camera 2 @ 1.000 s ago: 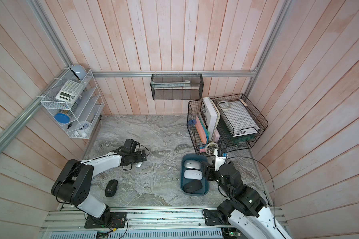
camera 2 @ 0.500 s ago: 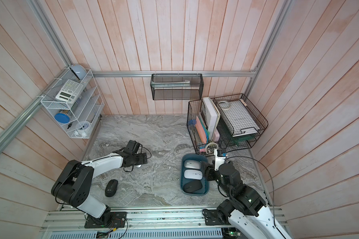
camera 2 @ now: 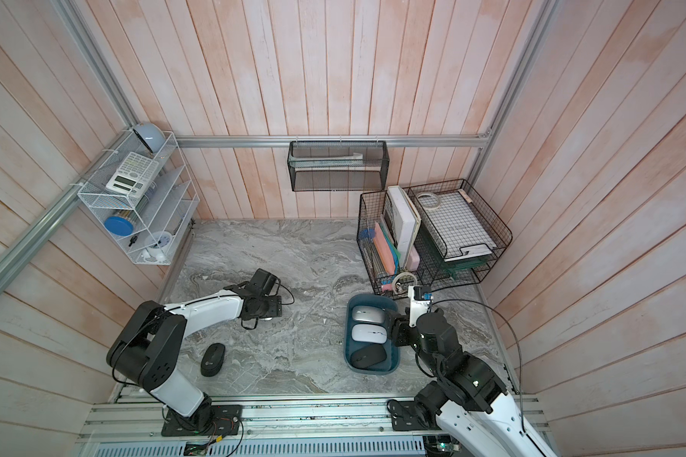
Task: Put the mouse in the storage box
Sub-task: Pick up the mouse from the center of the board.
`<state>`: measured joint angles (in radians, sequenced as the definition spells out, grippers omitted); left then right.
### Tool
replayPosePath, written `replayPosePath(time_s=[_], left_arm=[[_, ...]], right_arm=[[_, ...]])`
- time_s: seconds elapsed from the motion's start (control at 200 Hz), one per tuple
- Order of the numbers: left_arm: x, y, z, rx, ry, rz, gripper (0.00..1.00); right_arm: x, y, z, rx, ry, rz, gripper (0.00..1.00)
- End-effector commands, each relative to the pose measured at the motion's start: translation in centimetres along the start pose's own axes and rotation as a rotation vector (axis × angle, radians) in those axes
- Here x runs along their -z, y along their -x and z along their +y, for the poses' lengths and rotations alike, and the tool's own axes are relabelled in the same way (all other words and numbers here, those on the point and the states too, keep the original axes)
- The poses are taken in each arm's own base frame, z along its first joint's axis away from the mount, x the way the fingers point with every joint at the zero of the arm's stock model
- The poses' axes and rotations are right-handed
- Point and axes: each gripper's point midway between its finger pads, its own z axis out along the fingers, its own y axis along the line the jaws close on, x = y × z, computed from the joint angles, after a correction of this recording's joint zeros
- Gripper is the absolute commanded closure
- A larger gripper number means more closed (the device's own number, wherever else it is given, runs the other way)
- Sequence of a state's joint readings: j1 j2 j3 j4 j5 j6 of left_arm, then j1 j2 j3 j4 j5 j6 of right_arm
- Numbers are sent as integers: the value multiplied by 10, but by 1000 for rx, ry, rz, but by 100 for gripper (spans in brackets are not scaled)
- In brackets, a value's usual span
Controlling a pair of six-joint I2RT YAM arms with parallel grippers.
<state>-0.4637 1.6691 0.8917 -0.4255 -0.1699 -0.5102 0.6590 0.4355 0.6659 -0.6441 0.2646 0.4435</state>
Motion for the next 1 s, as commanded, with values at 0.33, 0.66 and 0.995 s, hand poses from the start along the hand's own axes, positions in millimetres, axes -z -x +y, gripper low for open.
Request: replayPosePath(time_s=[0.33,0.66,0.995], left_arm=[[-10,9,4,-2,69,15,32],[13,19,-7,-12,4,-13,44],[128,61,-47,-50,-215,-212,44]], right_arm=[[-3,-3,-1,-4,-5,5,35],[-4,-3,-1,-5,-2,7,35],[-7,-6,1,-6,3,17,35]])
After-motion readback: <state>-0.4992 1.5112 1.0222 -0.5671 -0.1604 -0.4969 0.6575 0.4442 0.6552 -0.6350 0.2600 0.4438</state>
